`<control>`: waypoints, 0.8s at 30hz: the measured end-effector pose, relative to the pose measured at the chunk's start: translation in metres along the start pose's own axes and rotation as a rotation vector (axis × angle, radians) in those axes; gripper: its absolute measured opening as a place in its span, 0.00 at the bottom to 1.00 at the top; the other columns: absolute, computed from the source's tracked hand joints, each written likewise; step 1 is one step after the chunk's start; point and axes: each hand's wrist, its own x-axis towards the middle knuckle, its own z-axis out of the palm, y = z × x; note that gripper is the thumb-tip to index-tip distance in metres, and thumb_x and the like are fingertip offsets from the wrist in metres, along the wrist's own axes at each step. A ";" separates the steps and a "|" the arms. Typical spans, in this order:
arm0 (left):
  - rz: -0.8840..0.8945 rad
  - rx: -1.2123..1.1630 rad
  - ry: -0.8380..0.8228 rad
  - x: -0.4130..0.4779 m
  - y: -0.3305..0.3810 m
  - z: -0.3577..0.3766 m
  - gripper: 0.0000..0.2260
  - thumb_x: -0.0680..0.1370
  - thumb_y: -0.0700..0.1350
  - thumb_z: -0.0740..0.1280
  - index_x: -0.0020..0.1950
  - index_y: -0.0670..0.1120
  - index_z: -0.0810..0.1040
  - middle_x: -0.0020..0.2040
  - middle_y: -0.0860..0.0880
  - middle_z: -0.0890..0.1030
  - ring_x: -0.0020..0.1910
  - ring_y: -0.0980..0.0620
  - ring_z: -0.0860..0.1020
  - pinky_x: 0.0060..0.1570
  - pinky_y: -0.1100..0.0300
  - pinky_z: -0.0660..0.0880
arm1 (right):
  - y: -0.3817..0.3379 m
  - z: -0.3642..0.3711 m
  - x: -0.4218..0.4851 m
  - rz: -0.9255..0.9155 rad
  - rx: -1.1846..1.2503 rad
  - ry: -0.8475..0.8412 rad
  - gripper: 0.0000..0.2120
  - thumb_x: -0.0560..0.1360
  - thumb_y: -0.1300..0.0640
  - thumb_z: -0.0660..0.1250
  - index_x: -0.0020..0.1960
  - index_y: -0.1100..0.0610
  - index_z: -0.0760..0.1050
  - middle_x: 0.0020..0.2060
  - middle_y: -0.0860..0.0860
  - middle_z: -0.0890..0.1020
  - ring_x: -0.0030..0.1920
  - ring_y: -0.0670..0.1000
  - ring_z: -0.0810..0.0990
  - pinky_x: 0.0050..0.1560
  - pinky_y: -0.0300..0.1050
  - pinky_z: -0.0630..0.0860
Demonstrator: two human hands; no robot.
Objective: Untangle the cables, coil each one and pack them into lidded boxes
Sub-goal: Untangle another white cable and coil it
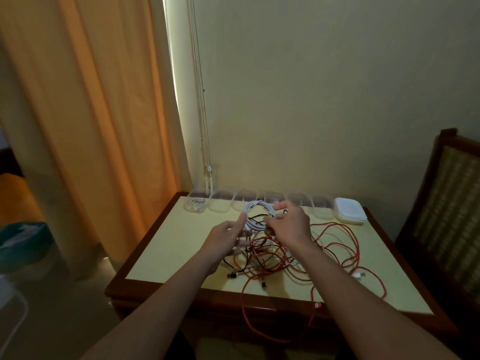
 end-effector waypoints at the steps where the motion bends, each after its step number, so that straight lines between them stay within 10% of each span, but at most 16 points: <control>1: -0.036 0.018 -0.010 0.009 -0.008 -0.006 0.27 0.76 0.70 0.61 0.57 0.47 0.79 0.52 0.50 0.86 0.47 0.53 0.85 0.44 0.58 0.80 | 0.003 0.007 0.009 0.011 -0.001 -0.016 0.12 0.72 0.61 0.77 0.52 0.53 0.78 0.34 0.51 0.86 0.31 0.49 0.85 0.41 0.53 0.85; 12: -0.208 0.669 0.093 0.127 -0.147 -0.117 0.29 0.81 0.67 0.53 0.74 0.50 0.71 0.73 0.49 0.73 0.71 0.46 0.71 0.70 0.52 0.65 | 0.014 0.121 0.126 0.002 -0.068 -0.191 0.12 0.73 0.64 0.74 0.57 0.59 0.82 0.37 0.53 0.86 0.32 0.50 0.86 0.39 0.46 0.84; 17: -0.223 0.952 0.048 0.181 -0.203 -0.143 0.33 0.80 0.69 0.48 0.80 0.53 0.60 0.82 0.50 0.53 0.81 0.46 0.49 0.77 0.41 0.45 | 0.022 0.179 0.174 -0.012 -0.142 -0.249 0.15 0.75 0.65 0.72 0.61 0.60 0.81 0.35 0.52 0.84 0.29 0.46 0.83 0.39 0.41 0.82; 24: -0.051 1.264 0.156 0.241 -0.225 -0.173 0.43 0.73 0.77 0.40 0.82 0.56 0.44 0.82 0.50 0.41 0.81 0.47 0.40 0.76 0.41 0.38 | 0.043 0.262 0.235 -0.036 -0.243 -0.290 0.15 0.74 0.63 0.71 0.60 0.58 0.83 0.43 0.56 0.87 0.42 0.55 0.86 0.52 0.55 0.83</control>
